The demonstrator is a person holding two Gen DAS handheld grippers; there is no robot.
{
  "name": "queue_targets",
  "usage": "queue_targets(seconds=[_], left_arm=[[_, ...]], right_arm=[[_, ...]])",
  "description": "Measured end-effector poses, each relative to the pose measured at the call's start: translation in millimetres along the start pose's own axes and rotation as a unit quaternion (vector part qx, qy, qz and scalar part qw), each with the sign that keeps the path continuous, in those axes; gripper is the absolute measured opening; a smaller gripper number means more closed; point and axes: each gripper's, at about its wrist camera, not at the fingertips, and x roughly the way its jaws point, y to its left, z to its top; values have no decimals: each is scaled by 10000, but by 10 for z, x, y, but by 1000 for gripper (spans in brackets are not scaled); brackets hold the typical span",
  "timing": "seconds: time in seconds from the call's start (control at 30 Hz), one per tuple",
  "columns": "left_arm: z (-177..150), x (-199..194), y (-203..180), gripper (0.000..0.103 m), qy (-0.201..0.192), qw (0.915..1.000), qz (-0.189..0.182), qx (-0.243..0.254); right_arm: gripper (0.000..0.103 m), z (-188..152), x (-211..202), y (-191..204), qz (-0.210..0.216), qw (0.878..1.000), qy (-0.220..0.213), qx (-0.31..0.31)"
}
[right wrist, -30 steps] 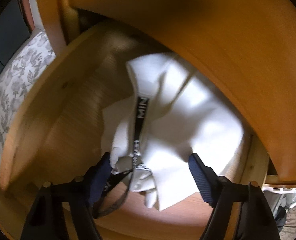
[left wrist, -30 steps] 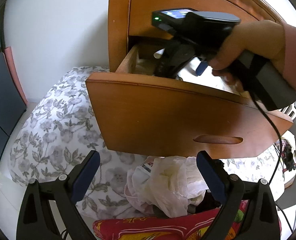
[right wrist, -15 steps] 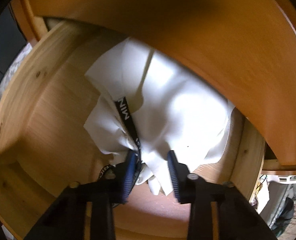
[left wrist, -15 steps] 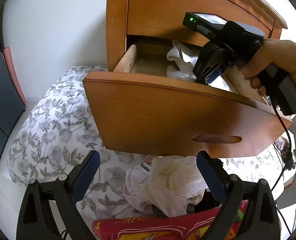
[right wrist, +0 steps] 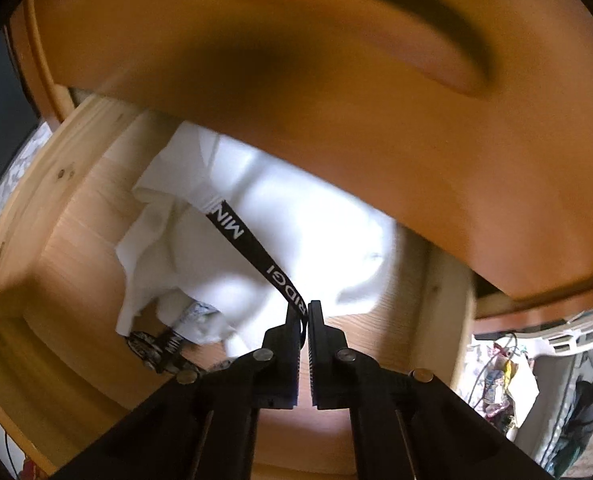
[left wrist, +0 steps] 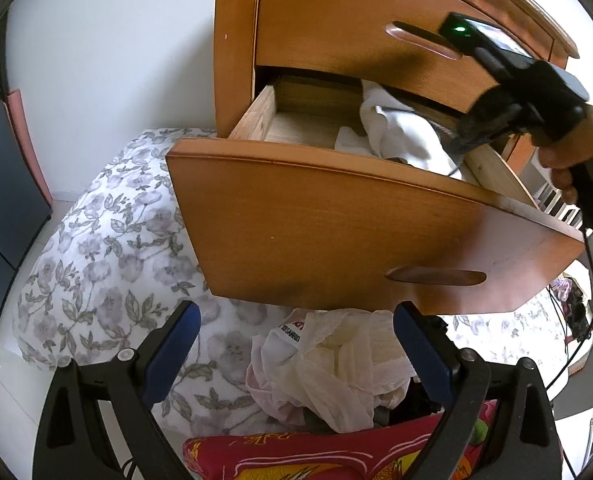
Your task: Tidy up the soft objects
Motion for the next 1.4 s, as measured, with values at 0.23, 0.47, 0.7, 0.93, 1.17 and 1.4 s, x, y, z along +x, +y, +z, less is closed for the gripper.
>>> queue_targets(seconds=[0.23, 0.47, 0.7, 0.93, 1.17, 1.4], left_arm=[[-10, -8, -22, 97, -20, 9999, 99, 56], [-8, -1, -39, 97, -27, 9998, 154, 94], [-9, 3, -34, 97, -20, 9998, 163, 103], [-11, -8, -51, 97, -29, 9997, 180, 142], [-9, -7, -47, 97, -22, 9998, 146, 127], [-10, -5, -33, 97, -20, 9999, 107, 91]], right_arm=[[4, -318, -185, -151, -300, 9991, -293, 68], [4, -517, -239, -396, -484, 9982, -193, 306], [4, -836, -390, -887, -519, 9966, -66, 634], [5, -961, -326, -856, -151, 9974, 60, 702], [36, -783, -345, -653, 642, 9936, 156, 911], [55, -527, -628, -302, 1055, 9911, -246, 769]])
